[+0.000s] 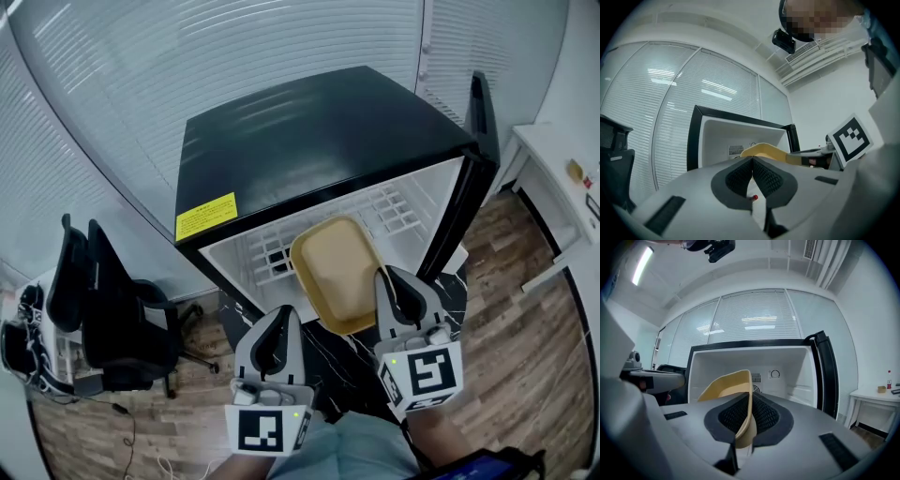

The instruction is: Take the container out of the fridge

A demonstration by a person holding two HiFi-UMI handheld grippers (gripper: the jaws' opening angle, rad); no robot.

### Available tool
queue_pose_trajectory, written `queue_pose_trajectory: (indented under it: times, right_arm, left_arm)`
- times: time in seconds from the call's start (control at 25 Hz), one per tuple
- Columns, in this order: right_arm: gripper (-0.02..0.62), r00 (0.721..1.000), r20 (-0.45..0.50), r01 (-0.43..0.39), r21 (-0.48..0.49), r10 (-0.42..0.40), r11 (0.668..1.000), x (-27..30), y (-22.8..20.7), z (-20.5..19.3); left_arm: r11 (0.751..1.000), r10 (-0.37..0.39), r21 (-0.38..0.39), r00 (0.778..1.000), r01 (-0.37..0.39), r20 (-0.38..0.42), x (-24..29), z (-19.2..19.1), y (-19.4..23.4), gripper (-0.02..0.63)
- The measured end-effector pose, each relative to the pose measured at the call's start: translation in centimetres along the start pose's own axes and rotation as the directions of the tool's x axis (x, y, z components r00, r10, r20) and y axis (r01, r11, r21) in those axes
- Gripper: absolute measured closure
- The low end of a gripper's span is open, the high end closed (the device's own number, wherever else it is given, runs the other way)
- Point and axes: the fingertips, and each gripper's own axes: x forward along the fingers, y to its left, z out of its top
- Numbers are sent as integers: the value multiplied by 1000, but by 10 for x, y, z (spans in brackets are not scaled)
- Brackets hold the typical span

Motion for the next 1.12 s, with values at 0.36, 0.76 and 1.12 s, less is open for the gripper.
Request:
queue_pose_trajectory:
  times: [0.36, 0.76, 1.12]
  right_arm:
    - [566, 997, 43, 65, -2, -65, 998, -43, 0, 14]
    - [566, 987, 120, 111, -36, -106, 993, -74, -3, 46]
    - [566, 982, 149, 125, -64, -114, 990, -83, -3, 61]
  left_arm:
    - [998, -65, 9, 997, 65, 42, -8, 15, -15, 592]
    - [996, -94, 25, 989, 91, 112, -9, 46, -22, 592]
    - [994, -107, 35, 984, 103, 142, -5, 61, -24, 592]
